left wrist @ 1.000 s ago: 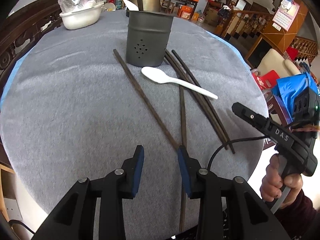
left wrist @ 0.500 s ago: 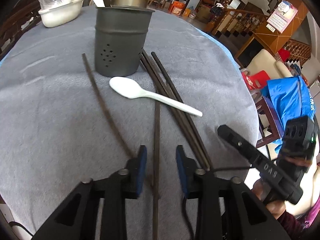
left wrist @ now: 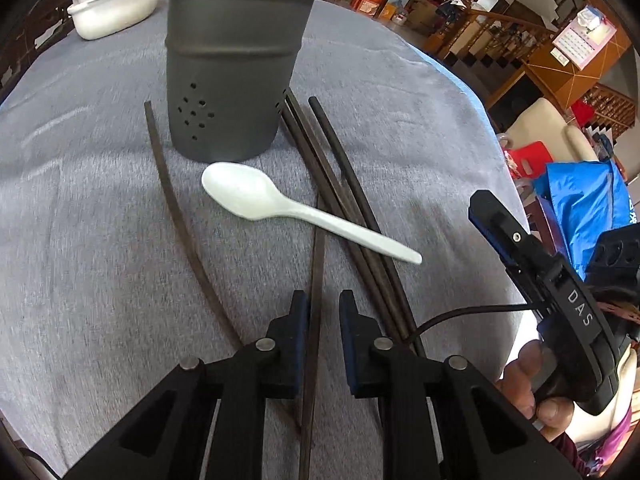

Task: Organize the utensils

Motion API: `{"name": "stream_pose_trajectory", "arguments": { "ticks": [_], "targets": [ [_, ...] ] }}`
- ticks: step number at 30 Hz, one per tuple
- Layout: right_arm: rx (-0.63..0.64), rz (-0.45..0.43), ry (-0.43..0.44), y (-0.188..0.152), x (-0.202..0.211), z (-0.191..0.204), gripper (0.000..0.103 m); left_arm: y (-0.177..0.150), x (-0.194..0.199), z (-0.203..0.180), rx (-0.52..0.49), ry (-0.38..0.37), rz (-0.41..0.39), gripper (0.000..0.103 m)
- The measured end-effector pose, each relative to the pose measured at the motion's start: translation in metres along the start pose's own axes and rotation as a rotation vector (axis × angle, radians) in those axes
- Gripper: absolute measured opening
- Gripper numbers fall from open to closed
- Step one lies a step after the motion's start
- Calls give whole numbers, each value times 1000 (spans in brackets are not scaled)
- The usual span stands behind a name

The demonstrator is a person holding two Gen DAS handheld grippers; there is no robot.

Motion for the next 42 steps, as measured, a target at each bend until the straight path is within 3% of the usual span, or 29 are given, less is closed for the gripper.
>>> {"name": "stream_pose_trajectory", "arguments": {
  "ticks": [7,15,22,26,30,34,42],
  "targets": [
    [10,-2,-11,-1,-2,-1,24,7,-6,-3,16,23,-1,6],
    [-1,2,-12,-1,-2,-4,24,9,26,7,37,10,-59,5],
    [0,10,-16,-1,-3,-3,24,7,8,-2,-4,26,14,6],
    [2,13,-11,-2,-3,-3,24,14,-9,-6,-30,83,48,9],
    [-15,25,-6,-2,-5,-5,24,25,-21,-11,-22,84,70,10],
    [-35,29,0,-2,-5,-9,24,22,-22,-14,20,20,101,10],
    [-29,33,-10,-3,-7,-9,24,21,-26,-23,-22,63,113,13]
  ]
}}
Point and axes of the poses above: each gripper's, at about its wrist camera, not at the fingertips, and x roughly against the way its jaws point, z to its left, y to its top, the point moved 6 cm from there along -x, roughly the way its jaws point, and after that the axes turned 3 degrees about z, right-handed, at the moved point
